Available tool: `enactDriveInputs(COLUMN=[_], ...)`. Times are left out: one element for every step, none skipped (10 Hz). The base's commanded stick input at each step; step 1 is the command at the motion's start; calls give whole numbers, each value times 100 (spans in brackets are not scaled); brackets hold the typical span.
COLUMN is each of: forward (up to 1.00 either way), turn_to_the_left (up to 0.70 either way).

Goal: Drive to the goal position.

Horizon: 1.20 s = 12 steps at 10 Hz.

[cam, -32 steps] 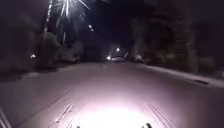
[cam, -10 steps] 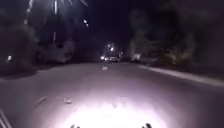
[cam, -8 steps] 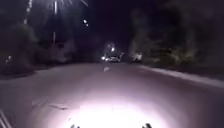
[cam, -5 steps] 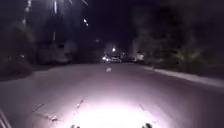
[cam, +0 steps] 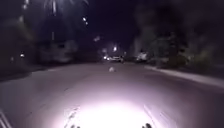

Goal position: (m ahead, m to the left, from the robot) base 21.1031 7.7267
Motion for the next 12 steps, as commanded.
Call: enactDriveInputs(forward=[85, 85, 85, 85, 85, 85, 85, 85, 85, 85, 85, 85], turn_to_the_left=[-34, -34, -34, 0, 0, 0, 0, 0, 0, 0, 0, 0])
